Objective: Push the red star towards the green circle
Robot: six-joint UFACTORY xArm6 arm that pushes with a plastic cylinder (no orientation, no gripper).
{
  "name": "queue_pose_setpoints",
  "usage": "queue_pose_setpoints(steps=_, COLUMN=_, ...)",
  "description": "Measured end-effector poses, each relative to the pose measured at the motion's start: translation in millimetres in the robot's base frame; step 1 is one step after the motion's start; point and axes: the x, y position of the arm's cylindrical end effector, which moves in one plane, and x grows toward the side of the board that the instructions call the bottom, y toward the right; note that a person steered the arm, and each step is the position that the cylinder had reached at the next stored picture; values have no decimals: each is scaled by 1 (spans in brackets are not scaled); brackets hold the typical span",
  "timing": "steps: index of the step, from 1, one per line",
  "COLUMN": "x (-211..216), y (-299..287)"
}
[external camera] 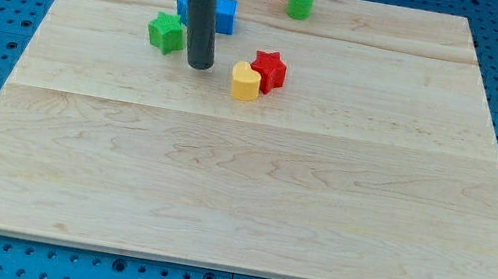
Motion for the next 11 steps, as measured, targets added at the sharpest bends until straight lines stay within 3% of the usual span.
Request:
queue_pose_setpoints(steps=4, x=-40, y=60)
queue_pose_setpoints(steps=6, x=-16, y=161)
queue_pose_setpoints(steps=7, x=45, y=158)
queue_pose_setpoints(steps=8, x=49, y=99)
queue_pose_setpoints(steps=11, x=-12, y=98)
